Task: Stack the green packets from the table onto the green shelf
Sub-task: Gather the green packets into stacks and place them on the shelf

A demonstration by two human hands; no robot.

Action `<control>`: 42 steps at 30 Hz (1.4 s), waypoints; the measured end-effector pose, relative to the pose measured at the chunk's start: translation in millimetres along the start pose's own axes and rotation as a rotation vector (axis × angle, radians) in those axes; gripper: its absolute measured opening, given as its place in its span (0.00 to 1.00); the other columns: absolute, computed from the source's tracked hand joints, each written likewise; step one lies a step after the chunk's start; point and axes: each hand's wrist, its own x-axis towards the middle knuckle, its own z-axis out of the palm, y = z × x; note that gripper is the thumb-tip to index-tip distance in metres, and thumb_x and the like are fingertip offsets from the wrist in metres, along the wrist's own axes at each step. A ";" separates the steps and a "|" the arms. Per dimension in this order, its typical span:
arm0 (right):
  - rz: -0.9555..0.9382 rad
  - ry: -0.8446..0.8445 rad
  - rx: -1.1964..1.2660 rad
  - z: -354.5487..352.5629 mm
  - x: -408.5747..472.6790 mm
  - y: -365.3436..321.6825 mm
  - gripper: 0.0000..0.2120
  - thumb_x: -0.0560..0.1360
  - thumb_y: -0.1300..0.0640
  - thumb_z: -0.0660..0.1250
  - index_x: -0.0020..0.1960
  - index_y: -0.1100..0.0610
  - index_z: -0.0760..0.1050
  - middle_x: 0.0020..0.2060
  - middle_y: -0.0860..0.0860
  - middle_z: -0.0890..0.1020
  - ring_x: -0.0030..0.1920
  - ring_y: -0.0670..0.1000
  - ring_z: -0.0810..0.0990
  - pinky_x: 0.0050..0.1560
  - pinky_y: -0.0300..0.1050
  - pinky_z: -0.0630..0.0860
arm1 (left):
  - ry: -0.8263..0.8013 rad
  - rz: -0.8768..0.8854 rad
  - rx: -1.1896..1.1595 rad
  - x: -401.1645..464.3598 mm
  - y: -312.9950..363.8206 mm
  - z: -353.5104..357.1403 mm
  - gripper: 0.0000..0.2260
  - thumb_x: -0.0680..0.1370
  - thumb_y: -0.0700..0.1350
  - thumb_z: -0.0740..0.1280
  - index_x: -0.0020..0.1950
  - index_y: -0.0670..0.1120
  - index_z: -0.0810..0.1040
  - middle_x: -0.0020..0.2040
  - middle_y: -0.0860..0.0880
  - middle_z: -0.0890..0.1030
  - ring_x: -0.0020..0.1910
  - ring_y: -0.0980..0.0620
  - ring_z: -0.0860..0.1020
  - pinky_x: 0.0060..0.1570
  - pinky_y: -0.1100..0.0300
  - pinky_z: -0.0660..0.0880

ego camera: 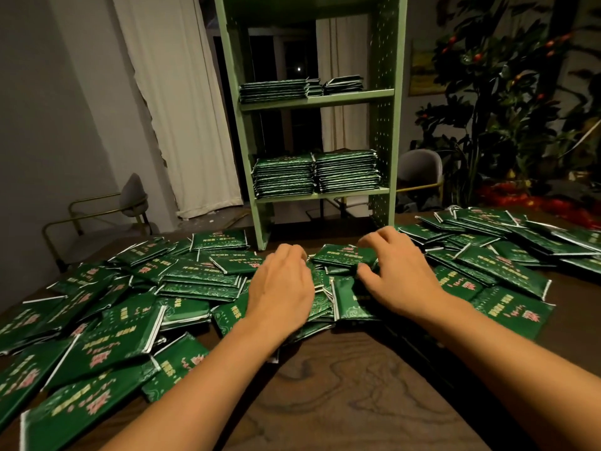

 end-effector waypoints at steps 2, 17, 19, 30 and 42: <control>0.016 -0.106 0.001 2.0 5.4 3.9 0.23 0.79 0.45 0.62 0.72 0.50 0.68 0.68 0.51 0.69 0.68 0.54 0.68 0.69 0.53 0.67 | -0.034 -0.037 -0.018 3.7 -5.0 3.9 0.12 0.85 0.46 0.52 0.61 0.47 0.74 0.58 0.50 0.76 0.56 0.50 0.74 0.57 0.53 0.71; -0.363 -0.210 0.177 9.2 -2.5 -13.5 0.34 0.71 0.39 0.61 0.75 0.49 0.67 0.70 0.44 0.70 0.72 0.44 0.63 0.73 0.44 0.58 | 0.102 -0.379 -0.870 21.5 -8.8 -1.7 0.13 0.75 0.53 0.56 0.44 0.51 0.79 0.51 0.48 0.82 0.54 0.47 0.81 0.61 0.43 0.76; -0.446 -0.241 0.062 16.1 -3.3 -22.3 0.38 0.70 0.37 0.60 0.78 0.48 0.63 0.73 0.45 0.68 0.74 0.46 0.61 0.75 0.45 0.56 | 0.085 -0.410 -0.881 18.0 -9.0 -2.6 0.15 0.74 0.56 0.56 0.44 0.51 0.79 0.51 0.48 0.82 0.54 0.47 0.81 0.62 0.41 0.75; -0.510 -0.176 0.001 19.6 -8.6 -26.5 0.23 0.79 0.42 0.56 0.72 0.47 0.72 0.60 0.45 0.77 0.58 0.50 0.75 0.59 0.47 0.74 | 0.150 -0.542 -1.173 13.3 -21.3 -15.5 0.22 0.87 0.52 0.52 0.46 0.42 0.78 0.49 0.42 0.81 0.52 0.46 0.81 0.59 0.52 0.77; 0.163 0.099 1.026 -9.0 -5.8 -21.9 0.10 0.83 0.58 0.61 0.54 0.53 0.81 0.45 0.41 0.86 0.45 0.39 0.82 0.45 0.34 0.74 | 0.100 -0.451 -1.068 6.5 -20.5 -15.6 0.18 0.85 0.56 0.56 0.56 0.45 0.79 0.55 0.44 0.84 0.57 0.46 0.81 0.66 0.46 0.75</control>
